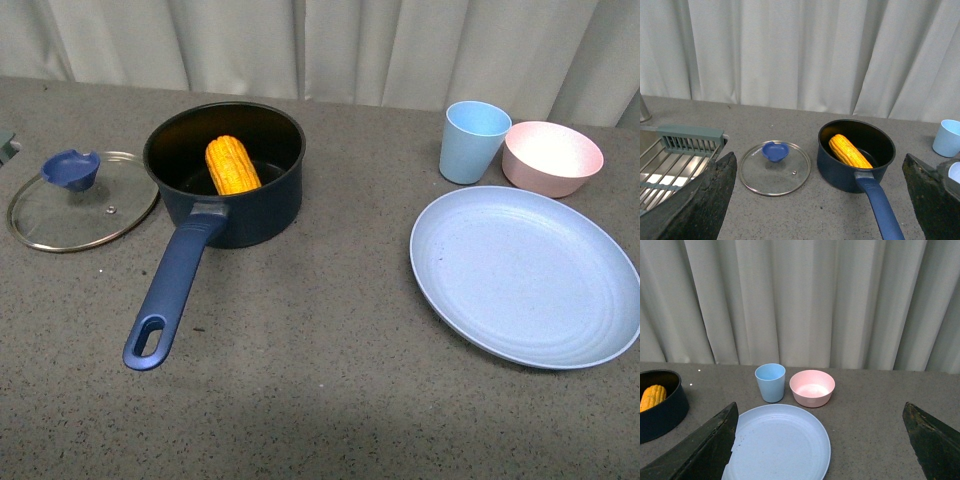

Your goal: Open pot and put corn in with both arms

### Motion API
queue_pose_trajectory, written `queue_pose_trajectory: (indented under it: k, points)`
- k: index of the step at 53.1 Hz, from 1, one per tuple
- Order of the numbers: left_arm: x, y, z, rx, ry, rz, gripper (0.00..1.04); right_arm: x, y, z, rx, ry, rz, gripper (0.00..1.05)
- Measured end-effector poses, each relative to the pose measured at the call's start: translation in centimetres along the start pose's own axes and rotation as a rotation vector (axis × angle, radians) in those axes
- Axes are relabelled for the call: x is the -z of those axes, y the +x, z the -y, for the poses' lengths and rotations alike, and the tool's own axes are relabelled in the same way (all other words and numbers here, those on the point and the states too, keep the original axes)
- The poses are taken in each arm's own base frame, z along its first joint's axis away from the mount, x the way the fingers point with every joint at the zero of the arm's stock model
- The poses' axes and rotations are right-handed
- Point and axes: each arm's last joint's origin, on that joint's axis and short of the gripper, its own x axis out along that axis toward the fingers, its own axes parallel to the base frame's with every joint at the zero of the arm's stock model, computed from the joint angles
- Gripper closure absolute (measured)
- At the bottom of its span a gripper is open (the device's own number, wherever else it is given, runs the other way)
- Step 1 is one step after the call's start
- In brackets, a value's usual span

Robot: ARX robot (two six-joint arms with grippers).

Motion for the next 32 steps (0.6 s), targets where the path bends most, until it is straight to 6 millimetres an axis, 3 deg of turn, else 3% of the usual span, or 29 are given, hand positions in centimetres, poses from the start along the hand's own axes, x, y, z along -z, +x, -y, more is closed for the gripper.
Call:
queue_pose_trajectory:
  k: [32]
  points:
    - [0.00, 0.00, 0.00, 0.000, 0.000, 0.000, 0.07, 0.00, 0.00, 0.00, 0.000, 0.000, 0.000, 0.09]
